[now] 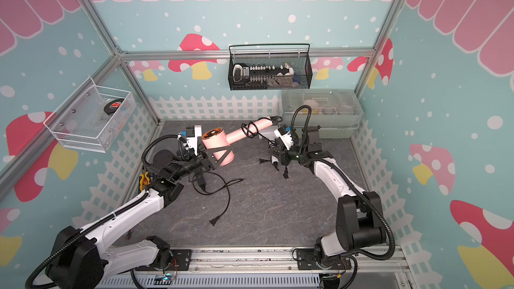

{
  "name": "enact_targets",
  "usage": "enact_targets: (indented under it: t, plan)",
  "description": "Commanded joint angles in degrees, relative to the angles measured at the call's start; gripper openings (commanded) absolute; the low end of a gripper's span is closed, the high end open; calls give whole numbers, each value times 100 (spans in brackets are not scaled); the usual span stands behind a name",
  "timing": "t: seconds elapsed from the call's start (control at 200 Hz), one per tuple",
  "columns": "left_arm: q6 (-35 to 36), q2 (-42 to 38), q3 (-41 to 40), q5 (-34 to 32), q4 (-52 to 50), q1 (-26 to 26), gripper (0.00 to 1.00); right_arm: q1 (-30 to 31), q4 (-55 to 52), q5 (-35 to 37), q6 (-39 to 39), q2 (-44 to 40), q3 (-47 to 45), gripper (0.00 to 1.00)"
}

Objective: Wrap the cord around the hair dryer
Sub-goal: Wrap the power cord around the hair dryer.

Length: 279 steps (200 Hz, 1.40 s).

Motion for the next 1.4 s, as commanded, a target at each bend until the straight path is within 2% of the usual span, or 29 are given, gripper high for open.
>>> enact_targets:
  t: [0.0,0.245,0.495,0.855,1.036,1.391]
  plan:
    - [127,19,385,-450,443,47,0,346,-123,506,-108,-287,-16,0]
    - [716,-121,346,-926,-329,47,0,967,-692,1227,-293,-466,133,0]
    - [1168,-211,493,-1201,-1183,47,0,1182,-919,1427,-293,-508,322,0]
    - [1595,-36,587,-1492,-1816,47,0,1677,-2426,2195,-842,-497,1056,0]
    - [1526,71,584,-1691,-1700,47,0,1945,-2970,2568,-1023,-528,1356,0]
    - [1835,269,744,-2191,-2388,38,0,2753,-4294,3373,-1411,-496,2337,0]
